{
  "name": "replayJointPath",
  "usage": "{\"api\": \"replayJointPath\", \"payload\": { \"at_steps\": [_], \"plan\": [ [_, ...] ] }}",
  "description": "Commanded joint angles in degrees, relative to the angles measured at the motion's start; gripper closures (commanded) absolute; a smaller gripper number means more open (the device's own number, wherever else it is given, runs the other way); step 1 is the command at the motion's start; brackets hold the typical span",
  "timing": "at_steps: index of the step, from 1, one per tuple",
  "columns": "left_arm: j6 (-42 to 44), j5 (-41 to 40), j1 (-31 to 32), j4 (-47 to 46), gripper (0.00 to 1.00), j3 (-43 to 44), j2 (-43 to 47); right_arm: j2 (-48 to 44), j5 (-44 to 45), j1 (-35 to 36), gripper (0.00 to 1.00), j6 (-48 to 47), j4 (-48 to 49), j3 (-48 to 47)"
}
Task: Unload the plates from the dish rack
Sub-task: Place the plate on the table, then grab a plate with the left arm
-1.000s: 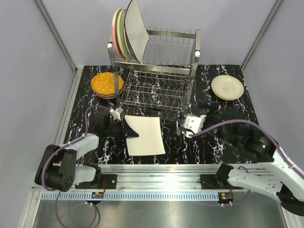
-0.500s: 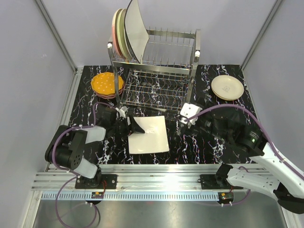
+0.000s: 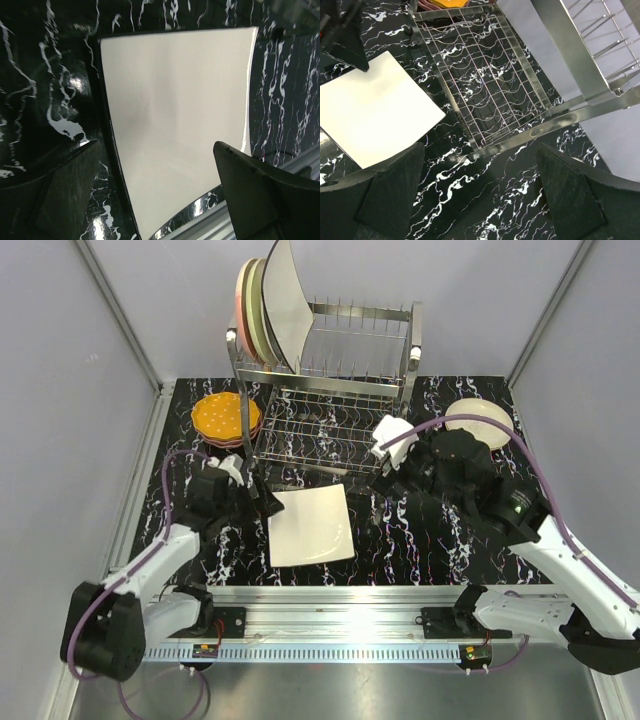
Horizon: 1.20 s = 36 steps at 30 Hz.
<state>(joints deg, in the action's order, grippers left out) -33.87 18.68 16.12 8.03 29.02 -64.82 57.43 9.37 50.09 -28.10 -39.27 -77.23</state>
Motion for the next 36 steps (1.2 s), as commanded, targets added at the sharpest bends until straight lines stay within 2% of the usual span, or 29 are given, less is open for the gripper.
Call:
{"api": "replayJointPath", "payload": {
  "at_steps": [1, 8, 11, 15, 20, 22, 26, 27, 28, 30, 33, 36],
  "plan": [
    [2.84, -10.57, -0.12, 4.7, 0.01, 2.45, 8.62, 2.16, -1.19, -2.0, 0.0, 4.54, 0.16, -4.14],
    [7.84, -17.79, -0.39, 14.63, 0.01, 6.57, 17.43, 6.46, -6.8, -5.69, 0.0, 5.34, -2.82, -9.33],
    [11.44, -21.04, -0.47, 17.54, 0.01, 9.12, 23.32, 9.18, -12.67, -8.42, 0.0, 3.23, -8.79, -14.25],
    [13.64, -29.82, -0.47, 21.84, 0.01, 14.04, 32.09, 13.66, -17.53, -14.3, 0.0, 1.21, -17.05, -20.75],
    [18.57, -24.31, -0.47, 21.84, 0.01, 19.83, 37.3, 13.68, -25.26, -25.18, 0.0, 3.74, -17.87, -22.97],
    [19.01, -23.51, -0.47, 23.16, 0.01, 22.48, 36.78, 12.62, -27.81, -28.71, 0.0, 6.02, -16.03, -21.22],
    [19.54, -24.83, -0.47, 27.11, 0.01, 30.12, 34.06, 10.86, -34.58, -40.13, 0.0, 11.65, -12.07, -14.72],
    [20.06, -24.92, -0.47, 28.43, 0.01, 33.35, 33.36, 10.6, -35.63, -45.72, 0.0, 13.66, -11.19, -13.22],
    [20.24, -25.09, -0.47, 28.96, 0.01, 35.13, 32.05, 10.16, -39.39, -48.48, 0.0, 14.29, -9.01, -9.9],
    [20.24, -24.13, -0.47, 28.88, 0.01, 39.34, 29.94, 8.59, -41.53, -55.93, 0.0, 15.87, -4.1, -6.11],
    [18.06, -19.92, -0.47, 28.62, 0.01, 43.83, 24.77, 7.43, -44.16, -61.4, 0.0, 16.58, -0.56, -0.12],
    [13.4, -17.46, -0.21, 30.98, 0.01, 51.12, 16.96, 7.35, -46.62, -62.21, 0.0, 18.16, 1.03, 4.36]
  ]
}}
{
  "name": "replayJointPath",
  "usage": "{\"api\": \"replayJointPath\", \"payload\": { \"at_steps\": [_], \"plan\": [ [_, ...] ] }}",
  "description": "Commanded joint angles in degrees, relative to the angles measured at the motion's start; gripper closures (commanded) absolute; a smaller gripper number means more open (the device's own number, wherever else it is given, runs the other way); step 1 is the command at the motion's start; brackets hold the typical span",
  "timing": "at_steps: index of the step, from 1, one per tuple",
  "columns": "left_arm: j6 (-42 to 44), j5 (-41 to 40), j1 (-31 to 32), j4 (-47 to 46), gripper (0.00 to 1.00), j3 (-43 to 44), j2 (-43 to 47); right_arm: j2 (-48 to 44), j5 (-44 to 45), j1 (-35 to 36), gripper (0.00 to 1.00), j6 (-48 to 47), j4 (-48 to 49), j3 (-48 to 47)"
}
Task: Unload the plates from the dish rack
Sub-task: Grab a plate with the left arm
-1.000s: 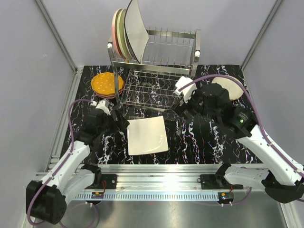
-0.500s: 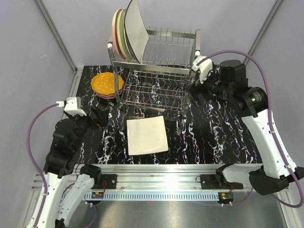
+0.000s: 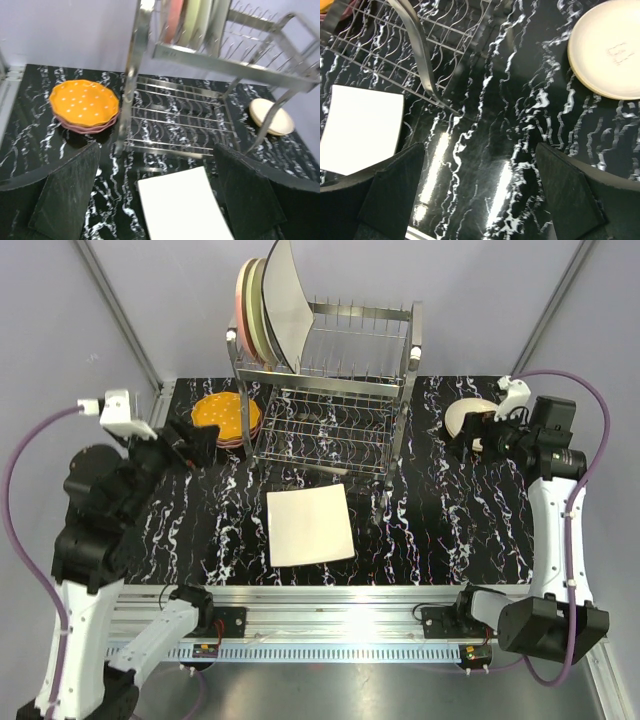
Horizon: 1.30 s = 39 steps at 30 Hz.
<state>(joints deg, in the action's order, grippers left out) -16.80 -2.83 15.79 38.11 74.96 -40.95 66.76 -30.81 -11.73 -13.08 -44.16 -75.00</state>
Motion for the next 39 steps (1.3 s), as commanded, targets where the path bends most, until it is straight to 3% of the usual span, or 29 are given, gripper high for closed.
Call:
{"api": "replayJointPath", "payload": {
  "at_steps": [1, 5, 12, 18, 20, 25, 33, 39],
  "plan": [
    [-4.55, 4.5, 0.2, 1.0, 0.01, 8.33, -8.6, -1.99, -7.76, -0.49, 0.0, 3.93, 6.89, 4.84],
    [-7.45, 3.01, 3.97, -0.49, 0.03, 14.49, -15.37, -3.39, -9.54, -0.4, 0.0, 6.84, 12.87, 11.8],
    [-10.36, -2.88, 10.92, 0.04, 0.14, 30.47, -34.25, -4.44, -9.89, -0.49, 0.0, 5.88, 13.31, 15.06],
    [-11.77, -6.74, 11.89, 0.3, 0.25, 41.83, -45.26, -7.0, -10.32, -0.49, 0.0, 6.31, 14.28, 16.55],
    [-12.29, -6.75, 11.89, -0.75, 0.32, 43.51, -47.02, -7.26, -10.68, -0.49, 0.0, 6.31, 14.45, 16.82],
    [-12.12, -8.24, 12.07, -1.19, 0.38, 48.43, -52.38, -7.52, -11.03, -0.49, 0.0, 6.05, 14.28, 16.64],
    [-10.63, -11.23, 12.33, -3.3, 0.42, 48.53, -54.94, -8.23, -11.03, -0.58, 0.0, 5.96, 14.37, 16.82],
    [-9.22, -13.43, 12.6, -6.55, 0.51, 47.65, -56.34, -8.14, -11.12, -0.49, 0.0, 5.79, 14.46, 16.91]
  ]
}}
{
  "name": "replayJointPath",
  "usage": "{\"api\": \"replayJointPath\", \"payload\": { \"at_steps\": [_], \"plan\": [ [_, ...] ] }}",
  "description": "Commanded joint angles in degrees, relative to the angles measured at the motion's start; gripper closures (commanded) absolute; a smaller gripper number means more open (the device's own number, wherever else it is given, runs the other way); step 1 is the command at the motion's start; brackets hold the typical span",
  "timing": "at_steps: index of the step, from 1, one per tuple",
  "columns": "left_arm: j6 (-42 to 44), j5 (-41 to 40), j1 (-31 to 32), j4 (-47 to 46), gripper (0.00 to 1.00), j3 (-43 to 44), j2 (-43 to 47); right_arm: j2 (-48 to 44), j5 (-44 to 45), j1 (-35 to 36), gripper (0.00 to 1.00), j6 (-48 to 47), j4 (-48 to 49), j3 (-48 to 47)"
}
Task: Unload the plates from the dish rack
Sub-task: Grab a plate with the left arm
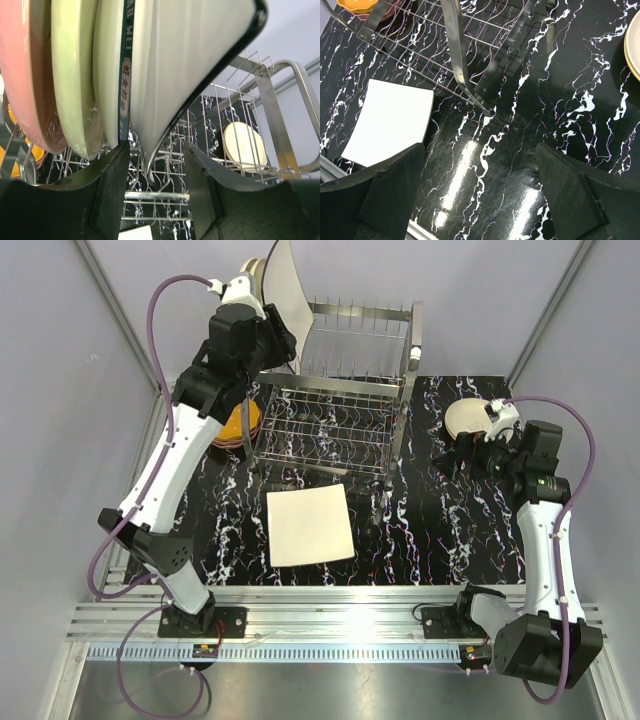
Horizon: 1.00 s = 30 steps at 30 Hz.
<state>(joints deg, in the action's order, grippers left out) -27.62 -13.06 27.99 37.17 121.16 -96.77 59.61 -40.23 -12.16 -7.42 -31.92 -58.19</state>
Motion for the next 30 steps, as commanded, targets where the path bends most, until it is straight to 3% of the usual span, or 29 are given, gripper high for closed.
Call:
{"api": "replayJointPath", "payload": {
  "at_steps": [1, 20, 22, 23, 26, 30],
  "plan": [
    [1.77, -3.46, 0.4, -6.14, 0.52, 1.36, -0.7, -1.08, -1.7, -0.05, 0.0, 0.13, 2.22, 0.19],
    [12.93, -15.33, 2.51, -25.64, 0.72, -12.35, 0.7, -1.61, -1.26, -0.05, 0.0, -0.31, 2.3, 0.01],
    [14.34, -15.68, 2.6, -28.53, 0.78, -14.72, 1.06, -1.78, -0.99, -0.05, 0.0, -0.4, 2.3, 0.19],
    [14.78, -15.85, 2.69, -29.69, 0.87, -15.69, 1.32, -1.87, -0.99, -0.05, 0.0, -0.4, 2.39, 0.19],
    [16.36, -16.12, 2.86, -33.91, 1.0, -18.59, 2.64, -2.05, -0.91, -0.05, 0.0, -0.4, 2.39, 0.27],
    [19.09, -14.45, 2.95, -39.88, 1.0, -21.58, 4.57, -2.31, -0.91, -0.05, 0.0, -0.49, 2.57, 0.27]
  ]
}}
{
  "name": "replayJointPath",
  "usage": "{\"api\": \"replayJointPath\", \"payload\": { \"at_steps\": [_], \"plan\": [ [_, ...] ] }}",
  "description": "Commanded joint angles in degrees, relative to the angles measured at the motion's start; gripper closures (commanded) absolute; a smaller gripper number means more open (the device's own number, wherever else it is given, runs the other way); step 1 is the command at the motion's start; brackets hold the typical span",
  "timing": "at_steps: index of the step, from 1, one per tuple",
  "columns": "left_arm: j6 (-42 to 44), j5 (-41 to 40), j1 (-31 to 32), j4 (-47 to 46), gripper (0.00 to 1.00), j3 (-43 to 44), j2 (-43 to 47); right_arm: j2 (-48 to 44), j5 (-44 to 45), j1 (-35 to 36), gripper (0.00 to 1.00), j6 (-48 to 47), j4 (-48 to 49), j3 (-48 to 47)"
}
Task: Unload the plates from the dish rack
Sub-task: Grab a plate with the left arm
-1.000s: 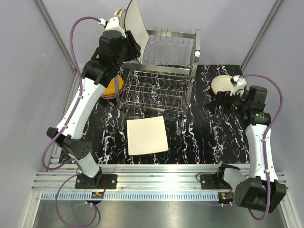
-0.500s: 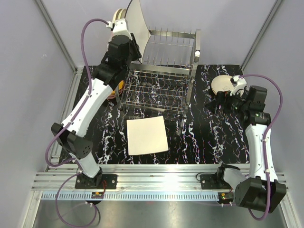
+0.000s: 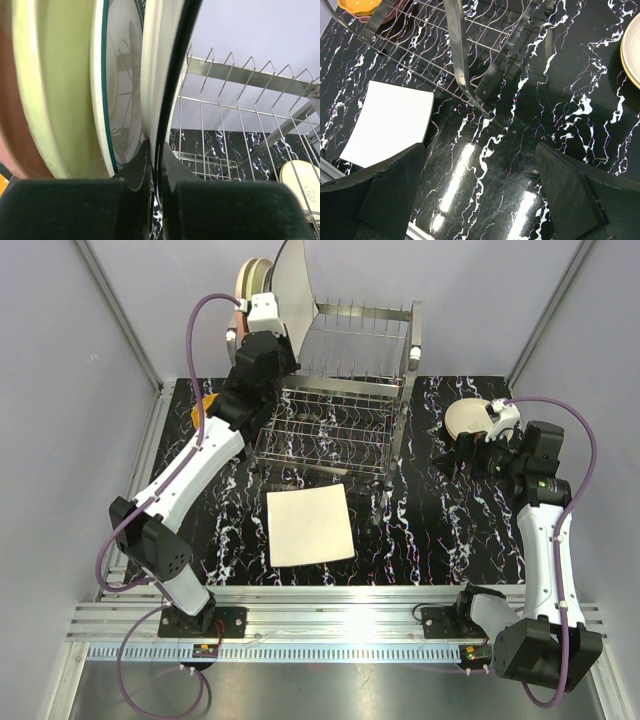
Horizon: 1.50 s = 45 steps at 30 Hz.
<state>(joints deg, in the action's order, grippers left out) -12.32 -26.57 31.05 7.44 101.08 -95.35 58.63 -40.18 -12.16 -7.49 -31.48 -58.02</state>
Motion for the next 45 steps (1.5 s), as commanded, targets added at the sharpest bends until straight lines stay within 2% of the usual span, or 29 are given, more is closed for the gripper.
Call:
{"api": "replayJointPath", "payload": {
  "at_steps": [1, 16, 27, 45],
  "plan": [
    [4.49, -0.77, -0.2, -11.73, 1.0, -1.93, 3.33, -1.33, -0.95, -0.05, 0.0, -0.34, 2.13, 0.1],
    [7.12, -2.17, -0.11, -21.06, 1.0, -1.06, 4.91, -1.94, -0.69, -0.05, 0.0, -0.78, 2.22, 0.36],
    [16.35, -4.1, 1.03, -19.22, 1.0, 3.95, 3.15, -1.85, -0.33, -0.05, 0.0, -0.78, 2.48, 0.45],
    [21.01, -6.57, 1.73, -19.66, 1.0, 10.1, 0.87, -1.85, 0.19, -0.05, 0.0, -1.13, 2.57, 0.63]
  ]
}}
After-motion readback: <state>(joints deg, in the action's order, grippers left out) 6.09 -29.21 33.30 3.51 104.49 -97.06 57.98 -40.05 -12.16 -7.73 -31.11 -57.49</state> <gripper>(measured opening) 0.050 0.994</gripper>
